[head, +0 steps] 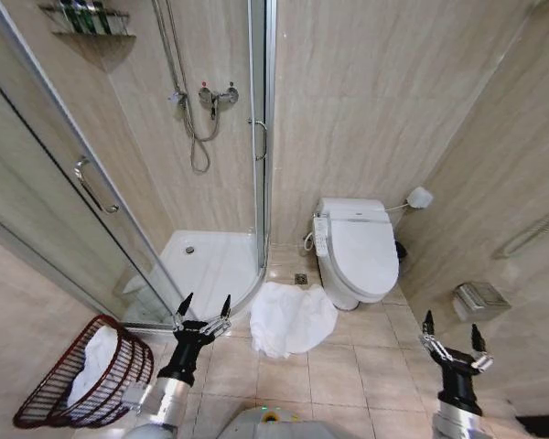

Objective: Discard the used towel into the hamper.

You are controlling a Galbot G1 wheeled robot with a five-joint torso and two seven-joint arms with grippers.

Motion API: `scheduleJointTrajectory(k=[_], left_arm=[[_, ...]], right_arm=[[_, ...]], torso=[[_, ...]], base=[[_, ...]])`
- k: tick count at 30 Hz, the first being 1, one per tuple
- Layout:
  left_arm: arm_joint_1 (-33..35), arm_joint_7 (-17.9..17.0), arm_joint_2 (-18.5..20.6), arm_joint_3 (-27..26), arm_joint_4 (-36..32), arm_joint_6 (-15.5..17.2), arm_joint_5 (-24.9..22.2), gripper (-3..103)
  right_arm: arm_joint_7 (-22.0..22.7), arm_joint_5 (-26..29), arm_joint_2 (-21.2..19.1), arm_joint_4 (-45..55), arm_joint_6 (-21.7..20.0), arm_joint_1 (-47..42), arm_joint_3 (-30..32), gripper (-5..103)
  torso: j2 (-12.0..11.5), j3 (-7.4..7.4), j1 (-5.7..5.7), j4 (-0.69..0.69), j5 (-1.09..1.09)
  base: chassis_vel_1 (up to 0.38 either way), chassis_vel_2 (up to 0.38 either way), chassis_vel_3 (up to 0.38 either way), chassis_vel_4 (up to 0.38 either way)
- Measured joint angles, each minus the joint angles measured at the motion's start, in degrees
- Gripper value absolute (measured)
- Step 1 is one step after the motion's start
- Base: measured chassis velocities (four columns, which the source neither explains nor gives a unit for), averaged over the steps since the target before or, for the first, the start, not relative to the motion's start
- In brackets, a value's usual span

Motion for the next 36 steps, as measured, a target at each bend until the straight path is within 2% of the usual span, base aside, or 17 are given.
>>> scheduleJointTrajectory(k=[5, 19, 24, 28, 30, 32, 33, 34, 36], left_arm=[[0.0, 0.0, 0.0, 0.0, 0.0, 0.0, 0.0, 100], [0.0, 0.0, 0.0, 0.0, 0.0, 0.0, 0.0, 100], [0.0, 0.0, 0.0, 0.0, 0.0, 0.0, 0.0, 100], [0.0, 0.0, 0.0, 0.0, 0.0, 0.0, 0.0, 100], [0.0, 0.0, 0.0, 0.0, 0.0, 0.0, 0.0, 100], [0.0, 0.0, 0.0, 0.0, 0.0, 0.0, 0.0, 100], [0.0, 0.0, 0.0, 0.0, 0.0, 0.0, 0.0, 100], [0.0, 0.0, 0.0, 0.0, 0.0, 0.0, 0.0, 100], [0.0, 0.0, 0.0, 0.0, 0.0, 0.0, 0.0, 100]], right_arm=[[-0.1, 0.0, 0.0, -0.1, 0.0, 0.0, -0.3, 100], [-0.3, 0.1, -0.1, -1.7, 0.6, 0.0, -0.8, 100], [-0.7, 0.7, -0.7, -3.3, -0.4, 0.0, -1.6, 100], [-0.8, 1.4, -2.0, -6.5, -1.2, 1.0, -3.2, 100], [-2.2, 3.7, -4.0, -11.7, -3.6, 3.0, -5.2, 100], [-2.2, 3.7, -4.0, -11.7, -3.6, 3.0, -5.2, 100], [-2.7, 5.2, -5.2, -14.5, -4.8, 4.1, -6.5, 100], [-4.9, 5.8, -7.4, -21.5, -6.5, 7.0, -8.3, 100], [-6.1, 4.2, -8.8, -24.2, -7.2, 7.5, -9.7, 100]], torso=[[-0.9, -0.45, -0.42, 0.01, 0.0], [-5.2, -2.78, -2.44, 0.01, 0.0], [-6.9, -3.67, -3.19, 0.01, 0.0], [-7.9, -4.25, -3.68, 0.0, 0.01], [-8.9, -4.76, -4.09, 0.0, 0.01], [-8.9, -4.76, -4.09, 0.0, 0.01], [-9.3, -4.99, -4.28, 0.0, 0.01], [-10.3, -5.55, -4.76, 0.01, 0.03], [-11.1, -5.89, -5.13, 0.01, 0.01]], base=[[0.0, 0.0, 0.0, 0.0], [0.0, 0.0, 0.0, 0.0], [0.0, 0.0, 0.0, 0.0], [0.0, 0.0, 0.0, 0.0], [0.0, 0.0, 0.0, 0.0], [0.0, 0.0, 0.0, 0.0], [0.0, 0.0, 0.0, 0.0], [0.0, 0.0, 0.0, 0.0], [0.0, 0.0, 0.0, 0.0]])
